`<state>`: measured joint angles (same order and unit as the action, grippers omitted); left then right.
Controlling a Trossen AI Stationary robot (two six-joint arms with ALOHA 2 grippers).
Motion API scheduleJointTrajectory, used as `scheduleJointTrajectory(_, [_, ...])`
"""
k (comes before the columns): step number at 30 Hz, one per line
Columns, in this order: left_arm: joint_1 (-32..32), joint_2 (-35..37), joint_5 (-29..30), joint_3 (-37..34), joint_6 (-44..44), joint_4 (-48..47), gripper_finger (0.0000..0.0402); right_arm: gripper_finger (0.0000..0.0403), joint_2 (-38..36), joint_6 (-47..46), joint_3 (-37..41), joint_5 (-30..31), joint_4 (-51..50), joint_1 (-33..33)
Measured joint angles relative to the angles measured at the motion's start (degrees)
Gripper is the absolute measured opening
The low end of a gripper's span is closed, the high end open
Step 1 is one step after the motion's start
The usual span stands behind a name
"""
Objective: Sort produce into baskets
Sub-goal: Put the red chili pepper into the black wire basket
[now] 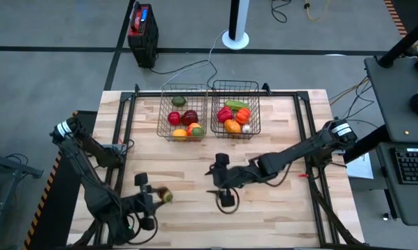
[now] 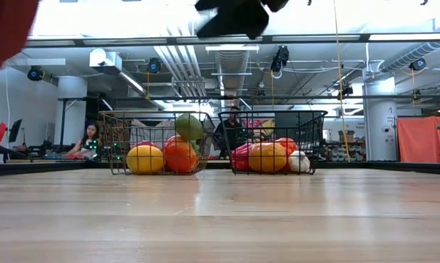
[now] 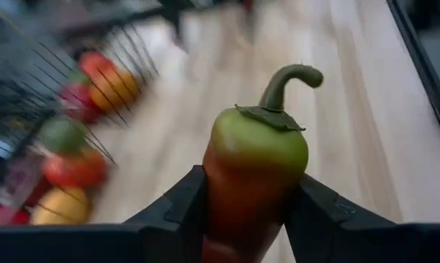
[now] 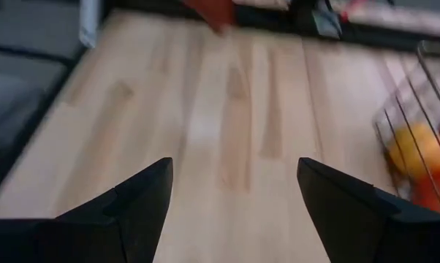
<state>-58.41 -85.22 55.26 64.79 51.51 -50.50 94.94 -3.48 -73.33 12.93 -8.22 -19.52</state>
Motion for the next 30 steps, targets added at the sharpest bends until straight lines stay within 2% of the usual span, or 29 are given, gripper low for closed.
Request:
scheduleJointTrajectory(6, [0.22,1.28,15.11,-0.14,-0.18,3.88,0.0127,0.0277,0.09,4.26,5.18,1.38,16.26,-3.89])
scheduleJointTrajectory(9, [0.32,-0.09,27.09,-1.06,0.21,6.97,0.0128,0.0274,0.13,7.01,9.31,4.39,29.29,-5.25])
scheduleJointTrajectory(11, [0.73,-1.08,30.96,-1.57,0.46,9.16,0.0128,0.0275,0.13,7.96,12.44,4.9,38.43,-5.45])
scheduleJointTrajectory(15, [1.64,-2.69,29.18,-1.62,0.37,13.62,0.0128,0.0281,0.17,8.01,16.8,5.1,49.39,-5.33])
scheduleJointTrajectory(19, [2.97,-3.66,26.07,-1.62,-1.93,17.47,0.0128,0.0289,1.1,7.13,16.86,5.1,50.45,-4.88])
scheduleJointTrajectory(21, [3.93,-3.86,22.17,-1.62,-6.39,19.91,0.0129,0.0293,2.82,6.55,15.87,4.93,50.1,-4.85])
scheduleJointTrajectory(25, [6.85,-4.48,8.54,-1.97,-24.27,31.0,0.0129,0.0299,6.33,7.14,13.64,4.83,50.02,-4.84])
scheduleJointTrajectory(30, [7.97,-5.75,0.89,-6.96,-54.09,58.83,0.0129,0.0301,7.67,7.38,13.04,4.71,49.83,-5.18])
